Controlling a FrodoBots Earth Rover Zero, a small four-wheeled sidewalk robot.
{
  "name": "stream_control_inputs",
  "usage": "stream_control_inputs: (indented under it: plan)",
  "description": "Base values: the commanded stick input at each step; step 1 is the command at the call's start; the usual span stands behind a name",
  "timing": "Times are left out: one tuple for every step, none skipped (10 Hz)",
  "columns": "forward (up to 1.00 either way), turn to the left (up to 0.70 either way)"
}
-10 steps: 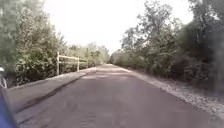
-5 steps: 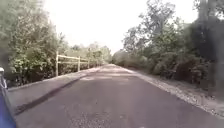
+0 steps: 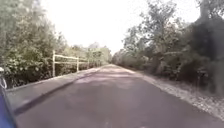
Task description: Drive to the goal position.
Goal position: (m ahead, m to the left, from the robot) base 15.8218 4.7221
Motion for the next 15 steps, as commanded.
stream_control_inputs:
  plan:
    - [0.70,0.00]
    - [0.70,0.00]
    - [0.70,0.00]
    - [0.70,0.00]
    - [0.70,0.00]
    - [0.70,0.00]
    - [0.70,0.00]
    - [0.70,0.00]
    - [0.70,0.00]
    - [0.70,0.00]
    - [0.70,0.00]
    - [0.70,0.00]
    - [0.70,0.00]
    - [0.70,0.00]
    - [0.70,0.00]
